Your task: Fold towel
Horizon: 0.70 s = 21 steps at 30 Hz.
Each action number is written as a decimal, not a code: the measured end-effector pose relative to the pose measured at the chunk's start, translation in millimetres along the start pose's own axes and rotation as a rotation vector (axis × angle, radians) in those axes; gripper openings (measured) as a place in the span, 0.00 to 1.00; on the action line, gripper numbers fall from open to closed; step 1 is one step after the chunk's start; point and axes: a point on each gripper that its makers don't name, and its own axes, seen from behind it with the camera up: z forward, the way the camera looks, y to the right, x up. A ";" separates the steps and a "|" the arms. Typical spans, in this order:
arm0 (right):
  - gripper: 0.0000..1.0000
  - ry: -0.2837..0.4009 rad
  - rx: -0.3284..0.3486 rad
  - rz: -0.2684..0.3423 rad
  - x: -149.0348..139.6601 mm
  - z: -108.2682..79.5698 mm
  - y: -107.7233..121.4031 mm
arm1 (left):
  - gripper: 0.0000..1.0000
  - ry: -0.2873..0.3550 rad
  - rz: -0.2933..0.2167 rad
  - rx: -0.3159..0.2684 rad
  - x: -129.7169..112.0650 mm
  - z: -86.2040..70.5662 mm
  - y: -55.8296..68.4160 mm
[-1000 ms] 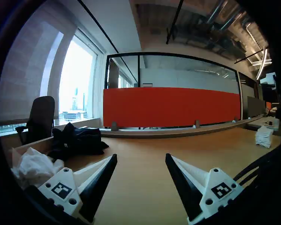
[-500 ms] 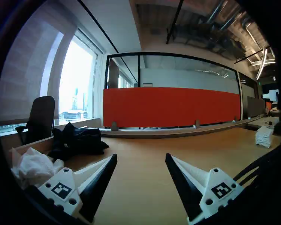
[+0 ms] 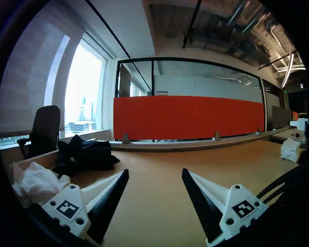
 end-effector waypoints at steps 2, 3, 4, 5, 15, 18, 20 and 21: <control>1.00 -0.007 0.001 -0.004 -8.5 -0.5 1.4 | 0.95 0.000 0.000 0.000 0.0 -0.1 -0.1; 0.99 -0.009 -0.001 -0.004 -12.2 -0.6 2.6 | 0.95 0.000 0.000 0.000 0.0 -0.1 -0.1; 1.00 -0.012 -0.004 -0.005 -16.1 -0.7 4.2 | 0.95 0.000 0.000 0.000 0.0 -0.2 -0.1; 1.00 -0.014 -0.007 -0.005 -19.6 -0.7 5.6 | 0.95 0.000 0.000 0.000 0.0 -0.2 -0.1; 1.00 -0.019 0.001 0.014 -37.8 1.3 5.7 | 0.95 0.000 0.000 0.000 0.0 -0.3 -0.5; 1.00 -0.022 0.001 0.024 -42.1 2.3 5.3 | 0.95 0.000 0.000 0.000 0.0 -0.3 -0.5; 1.00 -0.024 -0.002 0.029 -45.8 2.7 5.5 | 0.95 0.000 0.000 0.000 0.0 -0.4 -0.5; 1.00 -0.025 -0.002 0.031 -47.3 3.0 5.6 | 0.95 0.000 0.000 0.000 0.0 -0.5 -0.6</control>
